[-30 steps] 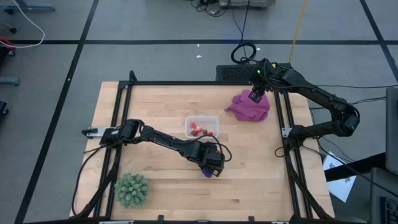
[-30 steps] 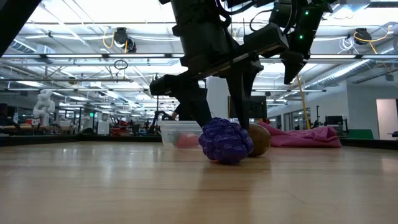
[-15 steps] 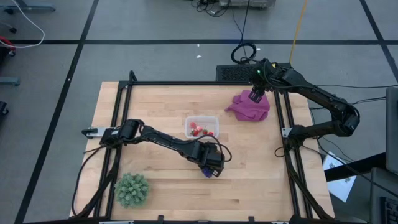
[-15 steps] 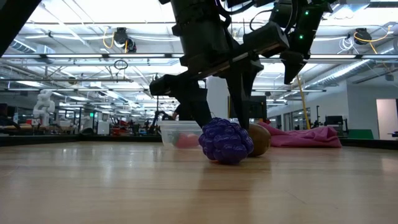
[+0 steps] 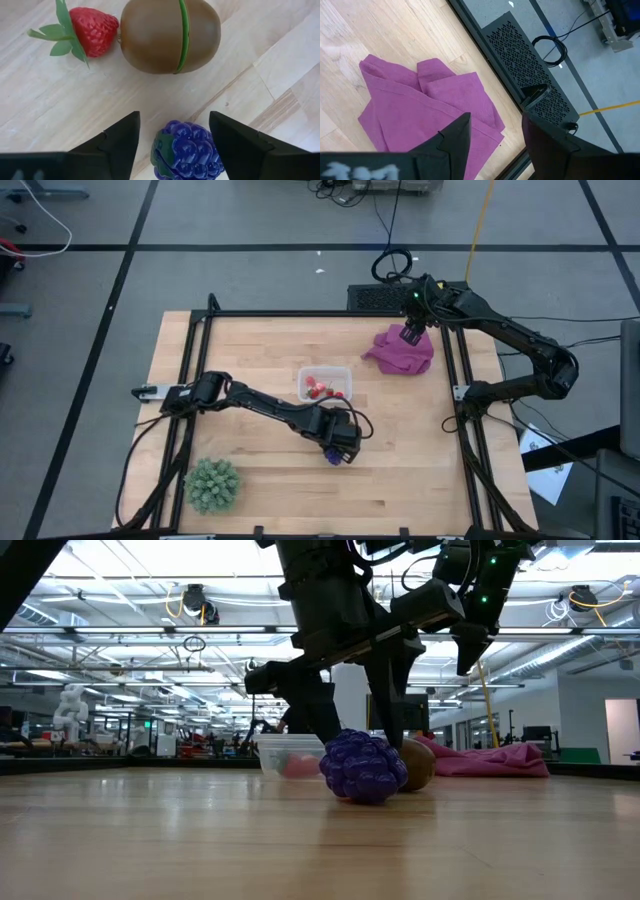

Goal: Pick and placing Produce into tupperware
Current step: Put the blueberry into the transparent bin

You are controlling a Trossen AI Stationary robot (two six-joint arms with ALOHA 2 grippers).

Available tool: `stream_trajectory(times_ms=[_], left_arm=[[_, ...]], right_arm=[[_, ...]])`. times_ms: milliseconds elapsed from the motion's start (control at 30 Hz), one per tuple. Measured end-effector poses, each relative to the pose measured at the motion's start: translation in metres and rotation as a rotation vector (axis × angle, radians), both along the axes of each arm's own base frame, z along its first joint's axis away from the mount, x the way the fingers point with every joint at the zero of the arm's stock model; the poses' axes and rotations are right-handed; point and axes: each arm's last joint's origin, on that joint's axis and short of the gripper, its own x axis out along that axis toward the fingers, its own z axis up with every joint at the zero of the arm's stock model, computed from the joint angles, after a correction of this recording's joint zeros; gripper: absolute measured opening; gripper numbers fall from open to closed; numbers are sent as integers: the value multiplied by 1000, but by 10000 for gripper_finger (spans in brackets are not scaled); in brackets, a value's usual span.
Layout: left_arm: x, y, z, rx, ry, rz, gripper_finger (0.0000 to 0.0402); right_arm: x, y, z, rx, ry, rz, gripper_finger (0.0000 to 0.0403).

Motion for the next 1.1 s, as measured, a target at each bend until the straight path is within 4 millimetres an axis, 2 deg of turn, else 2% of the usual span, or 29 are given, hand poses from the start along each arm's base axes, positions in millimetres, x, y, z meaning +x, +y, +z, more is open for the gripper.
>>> stream_trajectory(times_ms=[233, 400, 500, 767, 1100], left_arm=[[0, -1, 0, 0, 0, -3, 290], [0, -7, 1, -30, -3, -19, 305], [3, -11, 11, -40, -34, -39, 304], [15, -15, 55, -34, -158, -97, 289], [1, -35, 57, -47, -61, -70, 265]], right_arm=[[0, 0, 0, 0, 0, 0, 169], [0, 0, 0, 0, 0, 0, 169], [0, 0, 0, 0, 0, 0, 169], [-3, 3, -2, 33, 32, -5, 169], [-3, 3, -2, 34, 34, -4, 169]])
